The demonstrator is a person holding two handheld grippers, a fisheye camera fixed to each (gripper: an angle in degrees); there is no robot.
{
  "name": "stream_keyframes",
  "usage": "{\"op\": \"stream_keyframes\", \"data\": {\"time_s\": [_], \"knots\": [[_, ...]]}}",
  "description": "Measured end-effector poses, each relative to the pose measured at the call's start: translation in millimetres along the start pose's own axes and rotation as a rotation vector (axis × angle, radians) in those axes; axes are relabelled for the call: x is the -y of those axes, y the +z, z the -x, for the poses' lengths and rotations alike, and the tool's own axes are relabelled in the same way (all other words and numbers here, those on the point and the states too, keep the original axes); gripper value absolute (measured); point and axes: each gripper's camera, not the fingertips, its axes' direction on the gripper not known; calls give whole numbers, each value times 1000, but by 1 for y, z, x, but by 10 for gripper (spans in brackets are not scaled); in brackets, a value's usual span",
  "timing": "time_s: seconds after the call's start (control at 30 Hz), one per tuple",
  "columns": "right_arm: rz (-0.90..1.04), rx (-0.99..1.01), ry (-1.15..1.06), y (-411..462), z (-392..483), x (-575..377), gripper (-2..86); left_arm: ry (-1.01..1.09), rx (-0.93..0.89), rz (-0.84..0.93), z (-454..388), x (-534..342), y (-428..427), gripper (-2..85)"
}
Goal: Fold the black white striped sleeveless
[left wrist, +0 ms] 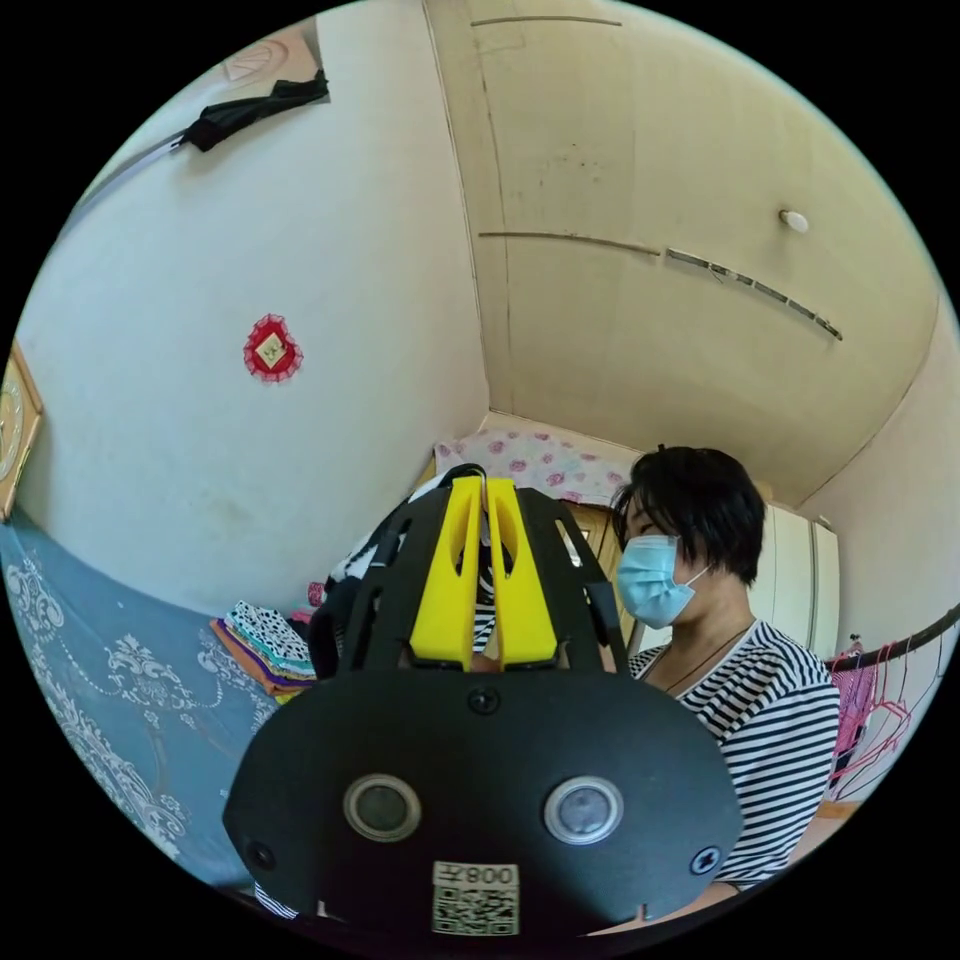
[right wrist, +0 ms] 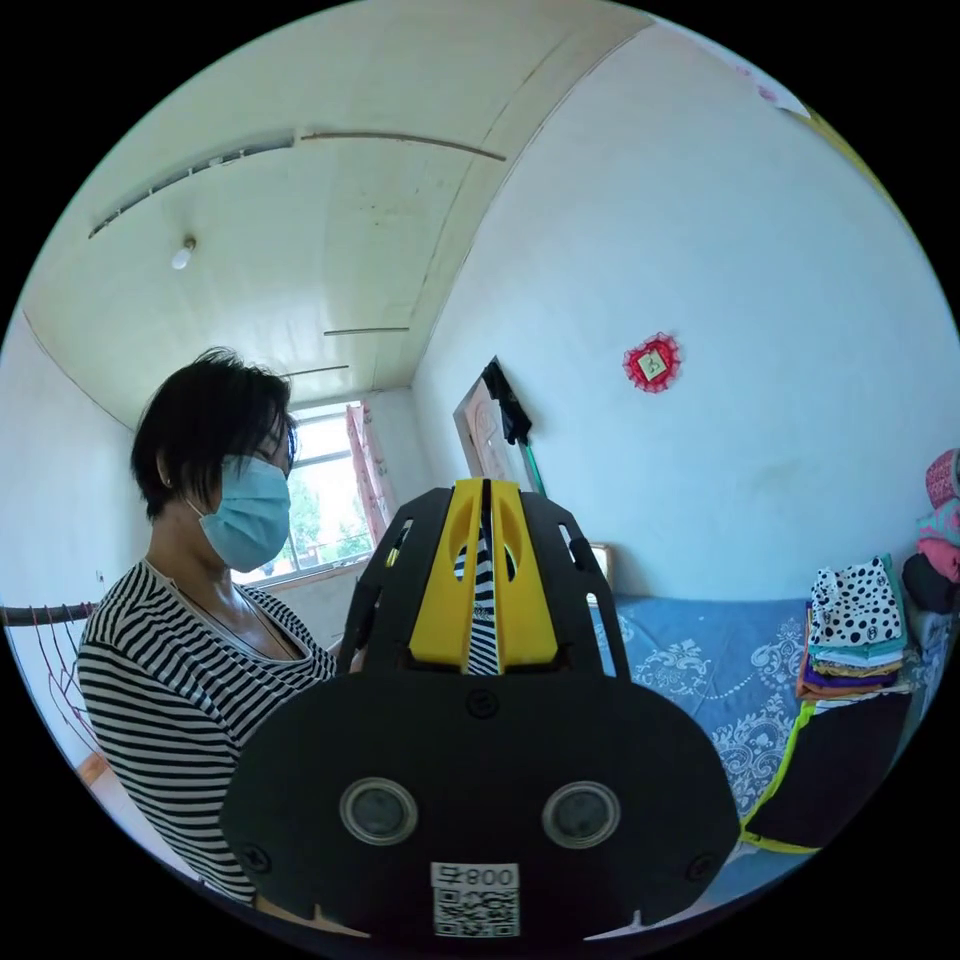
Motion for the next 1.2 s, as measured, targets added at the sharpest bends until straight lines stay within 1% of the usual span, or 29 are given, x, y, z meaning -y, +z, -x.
{"op": "stream_keyframes", "data": {"time_s": [0.17,0.37,0.7,0.87,1.0,1.2], "knots": [[-7,6,-30,-3,16,-30,7,53,-5,3,-30,3,-48,6],[-13,19,-75,-3,32,-71,5,139,-17,-5,-61,-6,-84,6],[-2,18,-74,13,25,-170,4,158,10,-22,-63,-52,-120,6],[10,-4,-58,25,6,-222,4,163,45,2,-47,-84,-117,6],[22,-23,-22,41,-26,-272,4,149,76,25,-22,-109,-107,6],[64,-86,54,81,-102,-350,3,66,123,70,58,-154,-71,5]]}}
